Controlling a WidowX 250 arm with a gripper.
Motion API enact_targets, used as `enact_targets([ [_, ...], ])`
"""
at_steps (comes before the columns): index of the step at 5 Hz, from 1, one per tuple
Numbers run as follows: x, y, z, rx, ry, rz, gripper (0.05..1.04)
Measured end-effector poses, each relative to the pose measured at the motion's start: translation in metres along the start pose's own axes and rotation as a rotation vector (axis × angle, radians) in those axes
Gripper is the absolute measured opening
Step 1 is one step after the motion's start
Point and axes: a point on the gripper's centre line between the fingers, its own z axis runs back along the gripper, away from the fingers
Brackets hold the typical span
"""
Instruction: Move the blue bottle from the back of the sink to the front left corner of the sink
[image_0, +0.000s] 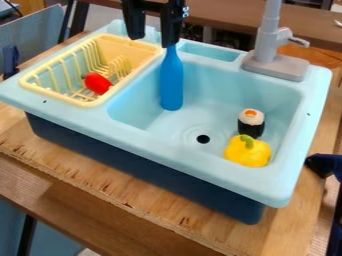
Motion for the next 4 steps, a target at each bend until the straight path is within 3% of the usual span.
enact_targets([
  [1, 0.006, -0.001, 0.0, -0.013, -0.01, 0.004, 1.001],
  [3, 0.017, -0.006, -0.015, -0.022, 0.021, 0.021, 0.958],
  [4, 0.021, -0.007, -0.018, -0.029, 0.007, 0.041, 0.667],
])
